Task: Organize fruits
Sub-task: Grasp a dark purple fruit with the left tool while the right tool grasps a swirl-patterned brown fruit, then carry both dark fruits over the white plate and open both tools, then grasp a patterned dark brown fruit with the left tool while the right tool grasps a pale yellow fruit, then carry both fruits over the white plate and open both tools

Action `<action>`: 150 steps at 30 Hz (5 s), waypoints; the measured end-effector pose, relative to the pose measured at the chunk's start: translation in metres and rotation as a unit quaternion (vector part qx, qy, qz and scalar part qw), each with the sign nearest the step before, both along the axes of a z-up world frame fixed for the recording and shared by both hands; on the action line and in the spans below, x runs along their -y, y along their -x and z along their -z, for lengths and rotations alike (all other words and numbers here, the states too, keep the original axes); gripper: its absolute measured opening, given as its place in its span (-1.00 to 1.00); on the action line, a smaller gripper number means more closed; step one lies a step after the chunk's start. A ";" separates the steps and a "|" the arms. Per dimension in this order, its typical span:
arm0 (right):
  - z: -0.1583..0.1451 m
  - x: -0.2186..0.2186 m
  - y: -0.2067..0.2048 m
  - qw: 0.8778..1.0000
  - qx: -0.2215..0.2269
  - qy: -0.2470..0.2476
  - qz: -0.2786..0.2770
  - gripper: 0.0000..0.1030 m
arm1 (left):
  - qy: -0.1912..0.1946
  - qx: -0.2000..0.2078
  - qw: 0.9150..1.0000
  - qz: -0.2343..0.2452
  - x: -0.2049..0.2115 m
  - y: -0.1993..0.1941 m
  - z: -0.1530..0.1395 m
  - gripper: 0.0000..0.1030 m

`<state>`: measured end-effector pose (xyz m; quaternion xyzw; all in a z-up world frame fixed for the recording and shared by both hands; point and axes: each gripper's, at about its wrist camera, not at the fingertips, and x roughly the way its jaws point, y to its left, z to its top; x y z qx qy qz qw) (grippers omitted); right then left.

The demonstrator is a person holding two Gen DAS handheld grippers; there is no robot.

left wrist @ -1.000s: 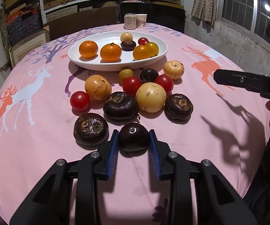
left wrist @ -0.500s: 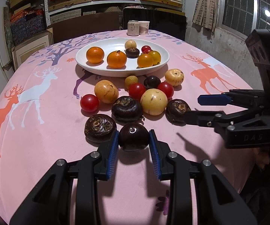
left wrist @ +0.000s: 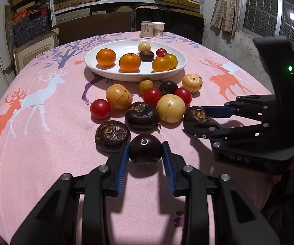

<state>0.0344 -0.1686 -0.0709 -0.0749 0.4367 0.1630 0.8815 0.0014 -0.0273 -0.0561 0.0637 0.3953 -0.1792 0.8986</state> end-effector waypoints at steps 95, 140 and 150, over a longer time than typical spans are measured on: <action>-0.031 0.083 0.003 0.988 0.013 -0.135 0.075 0.14 | -0.039 -0.024 0.998 -0.036 -0.018 -0.045 0.009 -0.18; -0.005 0.057 -0.067 0.995 0.002 -0.028 0.097 -0.20 | 0.001 -0.021 0.999 -0.025 -0.020 -0.043 0.003 -0.18; -0.028 0.073 -0.026 0.991 0.029 -0.086 0.097 -0.20 | -0.016 -0.010 0.999 -0.037 -0.018 -0.041 0.001 -0.18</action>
